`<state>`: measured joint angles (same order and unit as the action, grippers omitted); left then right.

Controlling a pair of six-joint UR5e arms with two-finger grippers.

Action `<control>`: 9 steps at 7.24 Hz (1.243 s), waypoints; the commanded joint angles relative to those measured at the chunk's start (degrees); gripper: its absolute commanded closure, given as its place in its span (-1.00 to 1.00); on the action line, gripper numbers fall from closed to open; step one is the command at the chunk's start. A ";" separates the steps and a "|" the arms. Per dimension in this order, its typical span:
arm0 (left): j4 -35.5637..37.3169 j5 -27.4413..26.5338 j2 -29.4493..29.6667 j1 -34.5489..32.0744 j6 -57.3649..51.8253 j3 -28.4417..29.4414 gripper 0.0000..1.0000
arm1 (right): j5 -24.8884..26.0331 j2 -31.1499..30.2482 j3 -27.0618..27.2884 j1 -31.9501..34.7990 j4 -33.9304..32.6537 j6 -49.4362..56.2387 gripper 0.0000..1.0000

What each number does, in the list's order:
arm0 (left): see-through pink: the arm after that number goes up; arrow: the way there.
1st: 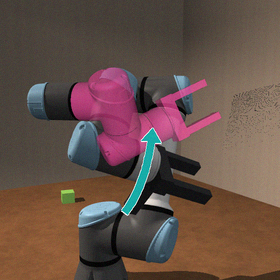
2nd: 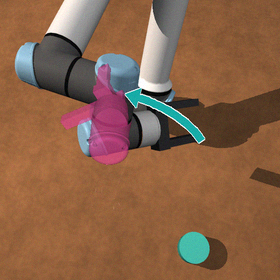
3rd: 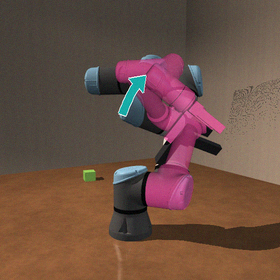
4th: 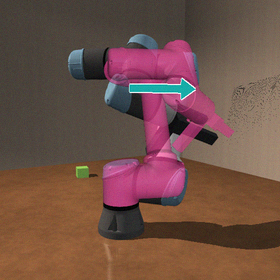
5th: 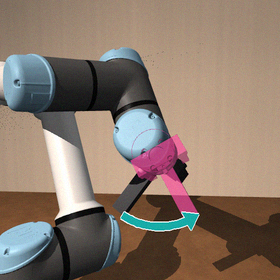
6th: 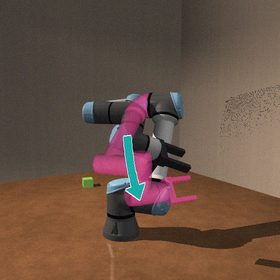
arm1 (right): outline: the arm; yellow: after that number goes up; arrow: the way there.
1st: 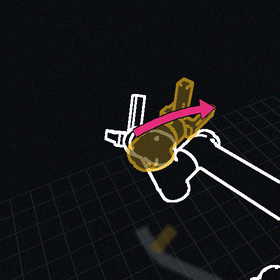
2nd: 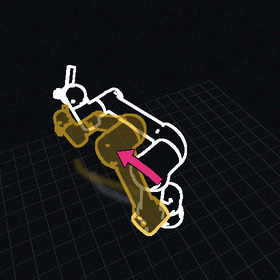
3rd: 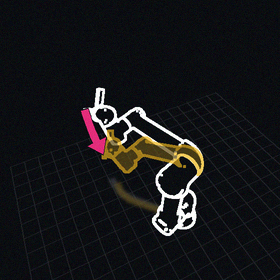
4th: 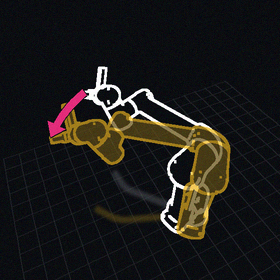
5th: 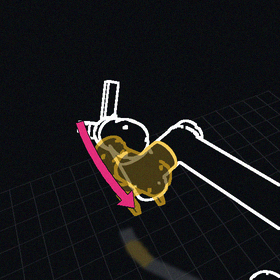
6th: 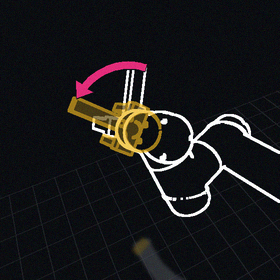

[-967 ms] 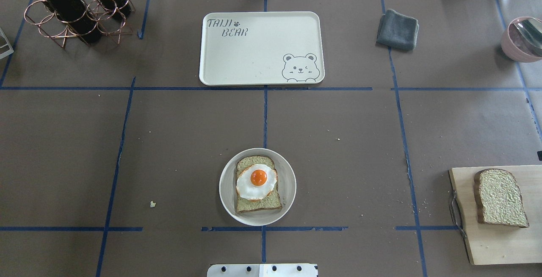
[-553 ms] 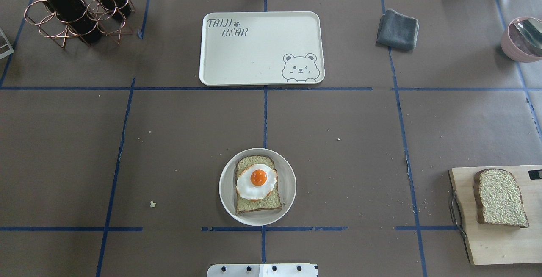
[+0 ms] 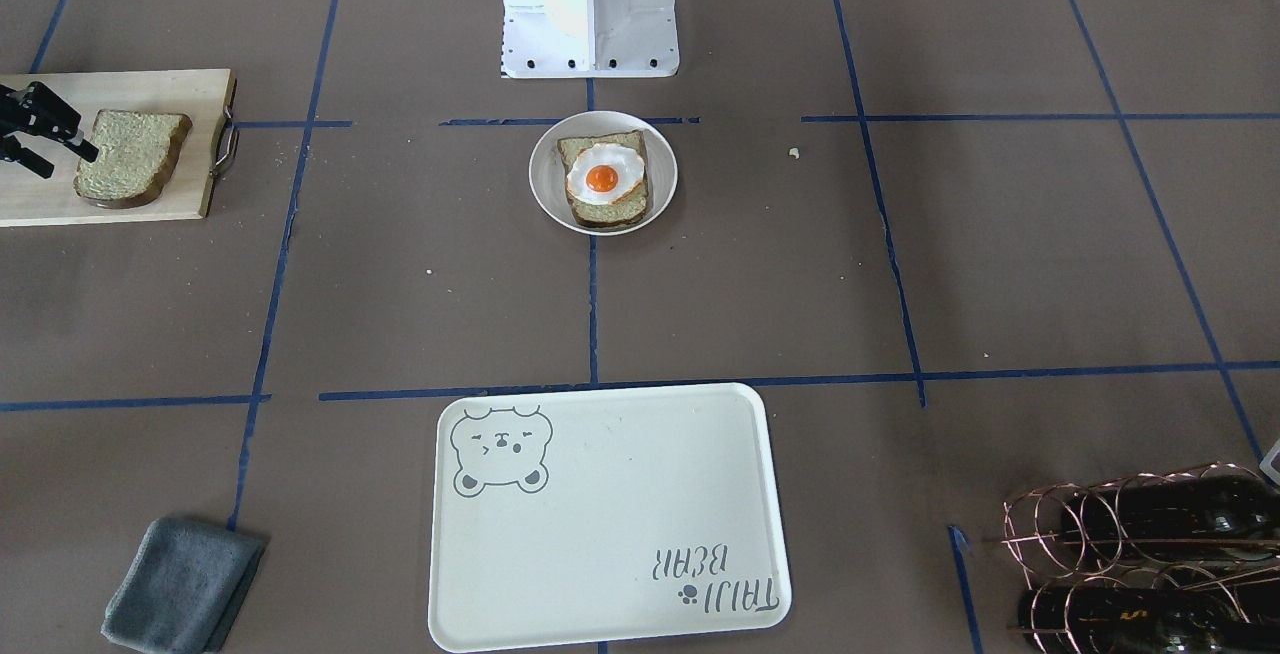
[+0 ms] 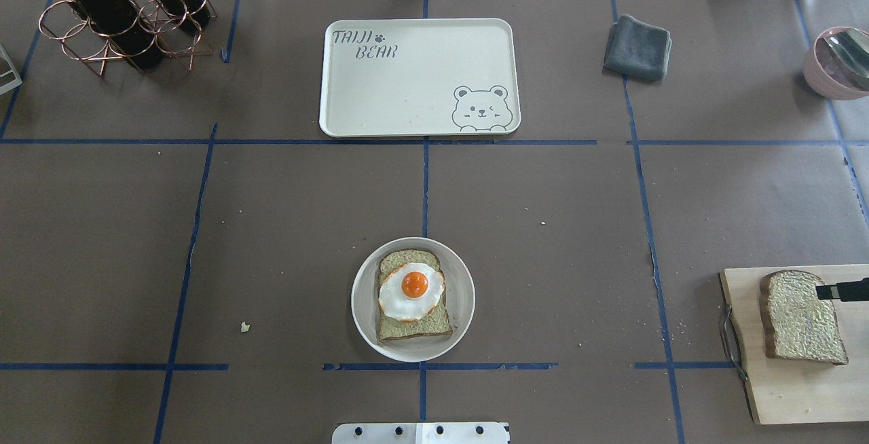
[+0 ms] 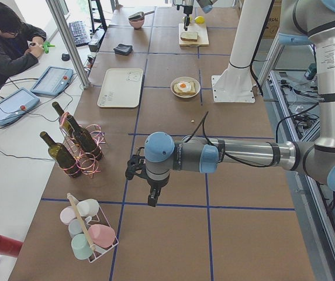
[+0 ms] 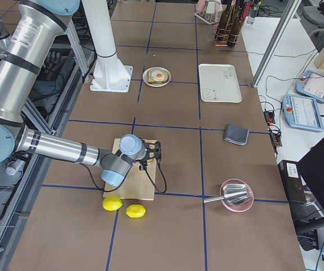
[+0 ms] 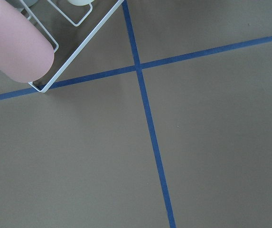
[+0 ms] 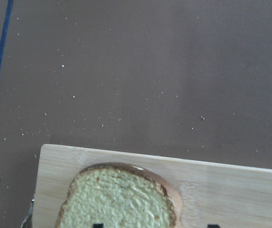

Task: Make sandwich and place on tray
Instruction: 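Lower the right gripper onto the bread slice on the wooden board and grasp it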

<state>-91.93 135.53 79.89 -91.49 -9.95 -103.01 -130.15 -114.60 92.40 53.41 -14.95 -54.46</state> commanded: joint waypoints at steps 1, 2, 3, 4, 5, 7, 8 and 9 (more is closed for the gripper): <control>0.00 0.00 0.00 0.00 -0.07 0.09 -1.00 | 1.30 -0.27 -0.11 -1.81 0.09 -0.12 -0.22; 0.00 0.09 0.00 0.00 -0.07 0.18 -1.00 | 1.74 -0.36 -0.11 -2.08 0.09 -0.12 -0.18; 0.00 0.00 0.00 0.00 -0.07 0.27 -1.00 | 1.83 -0.45 -0.20 -2.25 0.09 -0.12 -0.17; 0.00 0.00 0.00 0.00 -0.07 0.36 -1.00 | 2.44 -0.63 -0.20 -2.52 0.01 -0.12 -0.16; 0.00 0.00 0.00 0.00 -0.07 0.36 -1.00 | 3.06 -0.89 -0.20 -2.78 0.01 -0.12 -0.13; 0.00 0.00 0.00 0.00 -0.07 0.36 -1.00 | 3.06 -0.89 -0.29 -3.31 0.01 -0.12 -0.10; 0.00 0.00 0.00 0.00 -0.07 0.45 -1.00 | 3.15 -0.89 -0.29 -3.40 0.01 -0.12 -0.10; 0.00 0.00 0.00 0.00 -0.07 0.36 -1.00 | 3.15 -0.89 -0.29 -3.40 0.01 -0.12 -0.09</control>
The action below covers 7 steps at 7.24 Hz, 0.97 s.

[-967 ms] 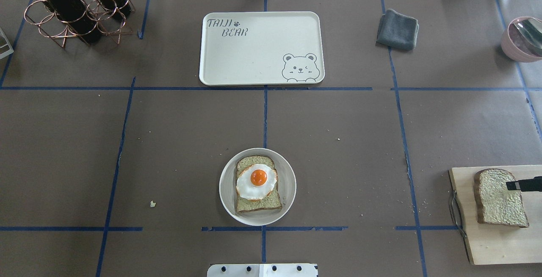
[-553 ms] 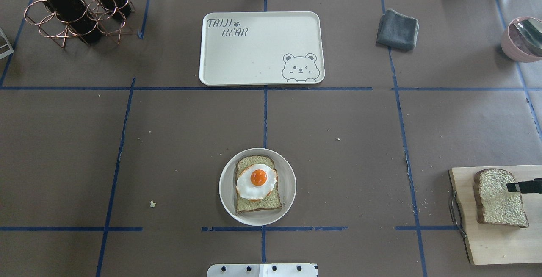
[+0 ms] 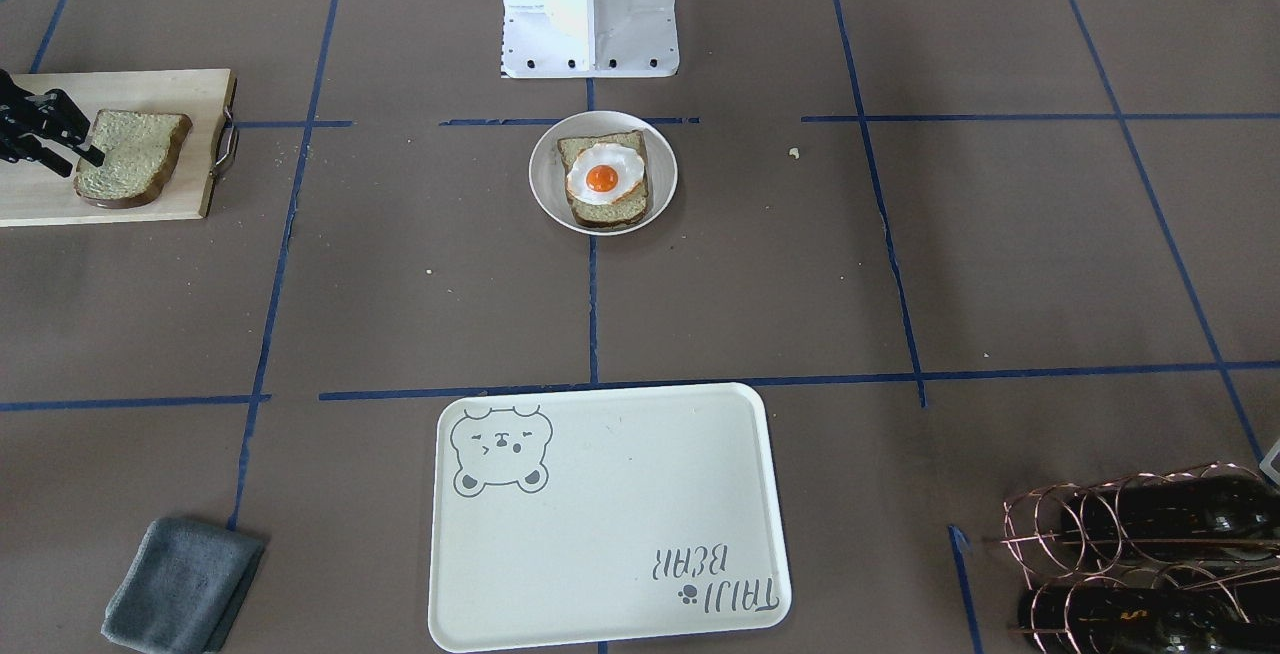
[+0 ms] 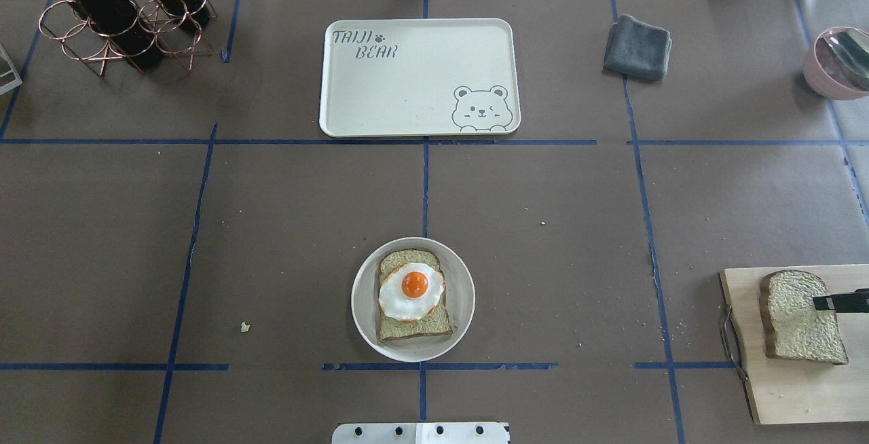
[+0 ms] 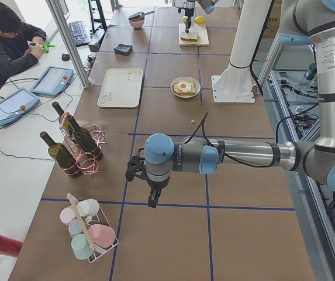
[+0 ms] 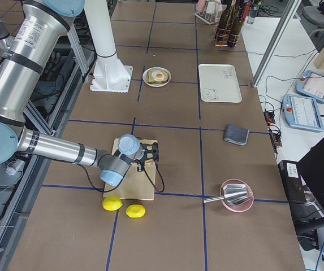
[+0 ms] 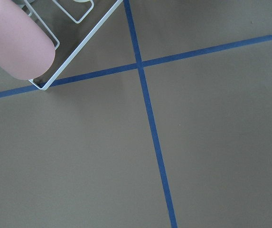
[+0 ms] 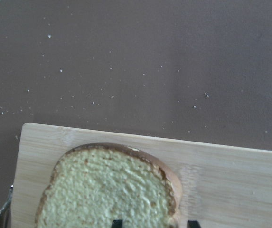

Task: Make sandwich and place on tray
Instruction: 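Lower the right gripper onto the bread slice on the wooden board and grasp it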

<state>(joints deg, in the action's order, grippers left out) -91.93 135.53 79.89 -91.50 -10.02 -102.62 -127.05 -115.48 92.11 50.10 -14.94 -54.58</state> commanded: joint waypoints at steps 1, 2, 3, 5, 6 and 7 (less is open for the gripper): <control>0.09 0.00 0.00 0.00 0.00 -0.04 -1.00 | 0.13 -0.01 0.00 -0.09 0.00 0.00 0.26; 0.00 0.00 0.00 0.00 0.00 -0.04 -1.00 | 0.13 -0.01 0.08 -0.09 0.09 0.09 0.99; 0.09 0.00 0.00 0.00 0.00 -0.04 -1.00 | 0.04 0.08 0.26 -0.09 0.09 0.18 1.00; 0.09 0.00 0.00 0.00 0.00 -0.04 -1.00 | -0.13 0.17 0.61 0.09 0.09 0.26 1.00; 0.09 0.00 0.00 0.00 0.00 -0.04 -1.00 | -0.65 0.17 1.66 0.18 0.09 0.26 1.00; 0.09 0.09 0.00 0.00 0.00 -0.04 -1.00 | -1.70 0.08 2.80 0.35 0.09 0.26 1.00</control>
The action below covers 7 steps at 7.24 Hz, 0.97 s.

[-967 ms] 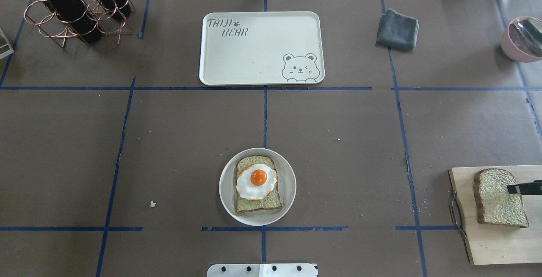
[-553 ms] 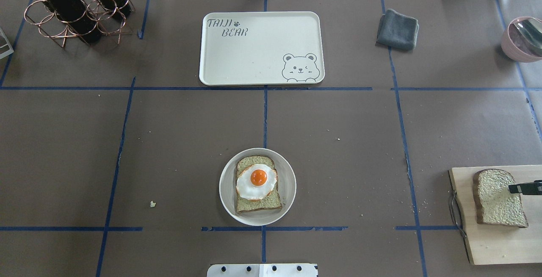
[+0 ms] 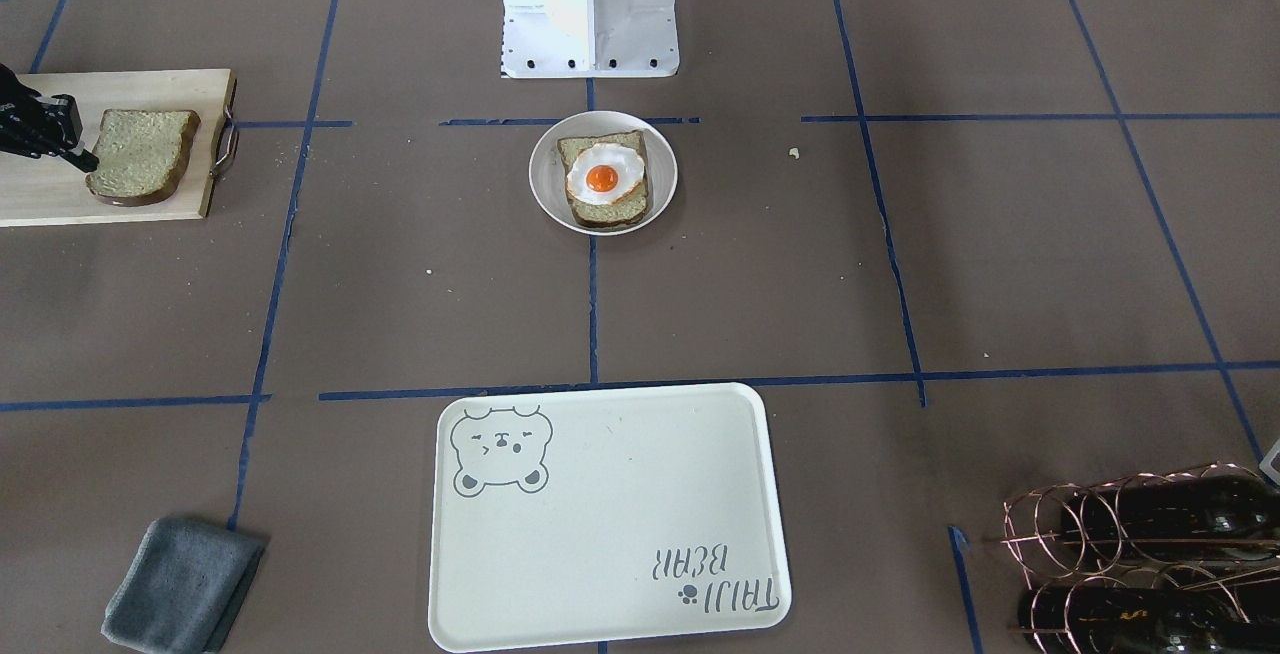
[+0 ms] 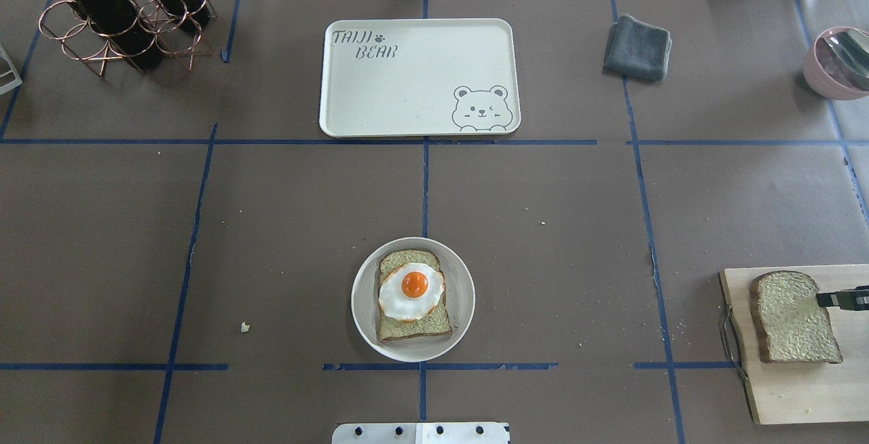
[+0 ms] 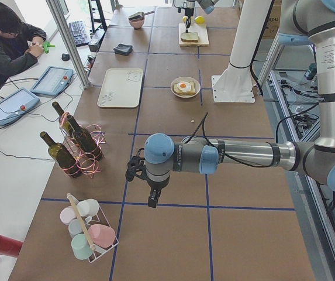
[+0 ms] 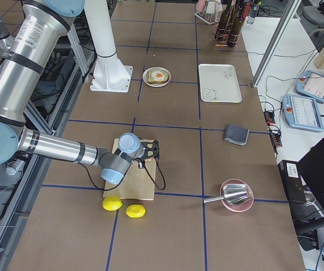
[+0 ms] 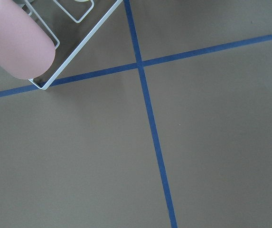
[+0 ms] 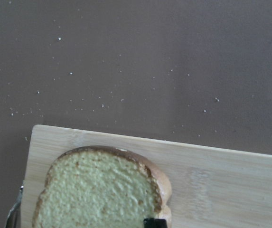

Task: Make sandwich and place on tray
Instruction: 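Lift the bread slice upright off the board with the right gripper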

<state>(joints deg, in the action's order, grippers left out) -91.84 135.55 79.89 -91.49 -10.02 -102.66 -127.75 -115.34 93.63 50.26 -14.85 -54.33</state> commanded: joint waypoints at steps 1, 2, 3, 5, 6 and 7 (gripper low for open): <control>0.00 -0.02 0.00 0.00 0.00 0.00 -1.00 | -3.88 0.02 2.69 0.45 0.00 0.01 1.00; 0.00 -0.02 0.00 0.00 0.00 0.00 -1.00 | -7.31 0.63 3.14 2.54 0.00 -0.07 1.00; 0.00 -0.02 0.00 0.00 0.00 0.00 -1.00 | -10.21 0.90 4.19 4.30 0.00 -0.25 1.00; 0.00 -0.02 0.09 0.00 0.09 0.00 -1.00 | -14.09 2.83 5.34 6.94 -0.26 -0.25 1.00; 0.00 -0.02 0.00 0.00 0.09 0.00 -1.00 | -14.72 4.32 6.04 7.04 -0.61 -0.51 1.00; 0.00 -0.02 0.00 0.00 0.00 0.09 -1.00 | -14.99 6.59 6.13 6.87 -0.79 -2.34 1.00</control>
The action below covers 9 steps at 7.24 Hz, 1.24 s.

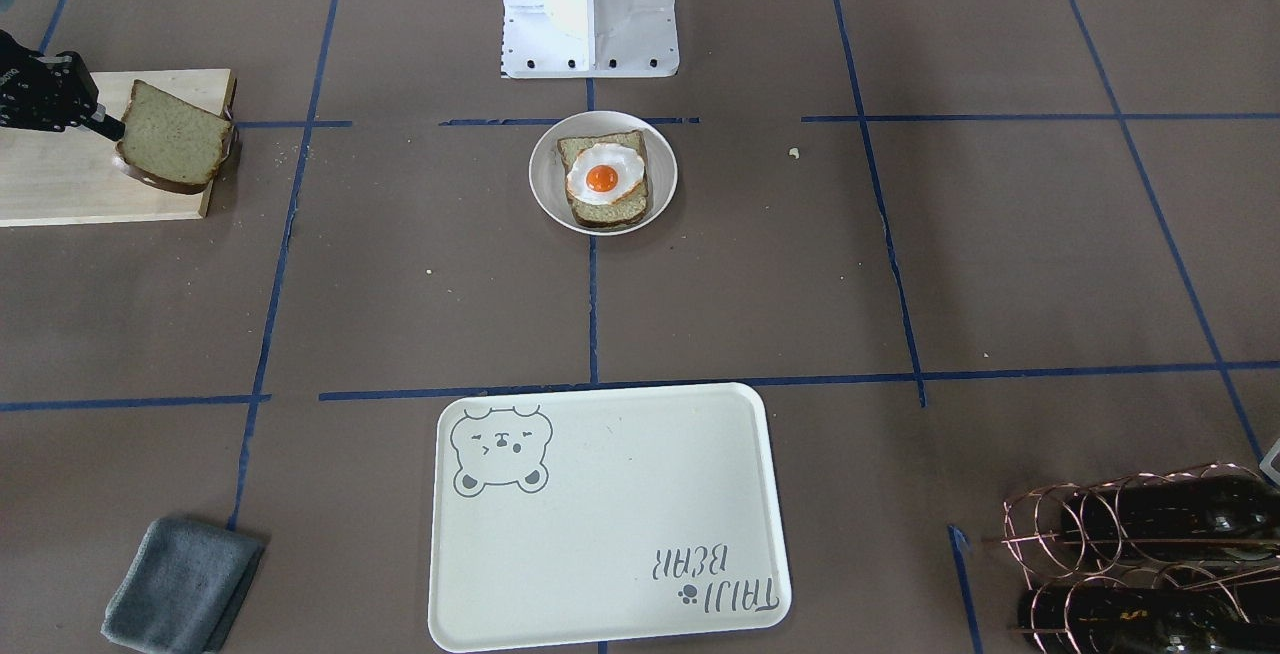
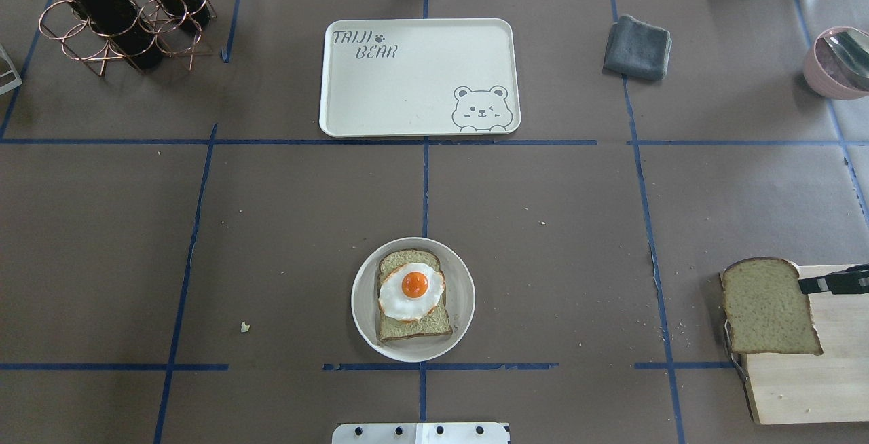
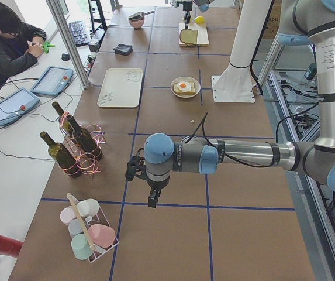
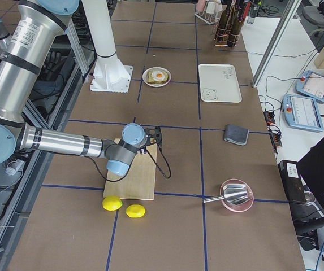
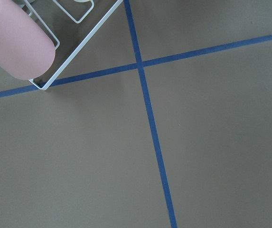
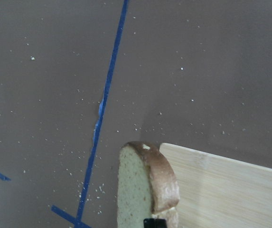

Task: Make sandwich and place on tray
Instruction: 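Lift the bread slice upright off the board with the right gripper, then carry the bread slice over the egg toast on the plate with the right gripper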

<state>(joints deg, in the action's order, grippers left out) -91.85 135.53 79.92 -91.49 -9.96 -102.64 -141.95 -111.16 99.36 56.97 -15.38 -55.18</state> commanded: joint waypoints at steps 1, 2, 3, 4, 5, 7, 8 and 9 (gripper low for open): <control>0.00 0.00 -0.03 0.00 -0.06 0.07 -1.00 | -1.39 5.74 0.48 0.16 -0.52 -4.64 1.00; 0.00 0.09 0.06 0.00 -0.06 0.07 -1.00 | -1.49 8.99 0.57 -0.89 -0.70 -7.46 1.00; 0.00 0.00 0.06 0.00 -0.06 0.07 -1.00 | -1.49 14.25 0.57 -1.77 -2.96 -10.45 1.00; 0.00 0.09 -0.03 0.00 -0.06 0.07 -1.00 | -1.40 21.35 0.66 -3.78 -7.69 -12.83 1.00; 0.00 0.09 0.06 0.00 -0.06 -0.01 -1.00 | -0.96 27.07 0.66 -5.80 -10.43 -15.63 1.00; 0.00 0.00 0.24 0.00 -0.06 0.07 -1.00 | -0.09 36.66 0.30 -10.28 -12.81 -19.59 1.00; 0.00 0.09 0.24 0.00 -0.06 0.07 -1.00 | 4.88 40.45 0.30 -15.17 -13.79 -23.53 1.00; 0.00 0.09 0.32 0.00 -0.06 0.16 -1.00 | 14.41 41.36 0.30 -21.66 -13.80 -24.01 1.00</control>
<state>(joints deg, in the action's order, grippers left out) -91.85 135.59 80.15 -91.49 -10.02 -102.55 -136.78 -72.68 99.69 42.46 -28.53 -77.03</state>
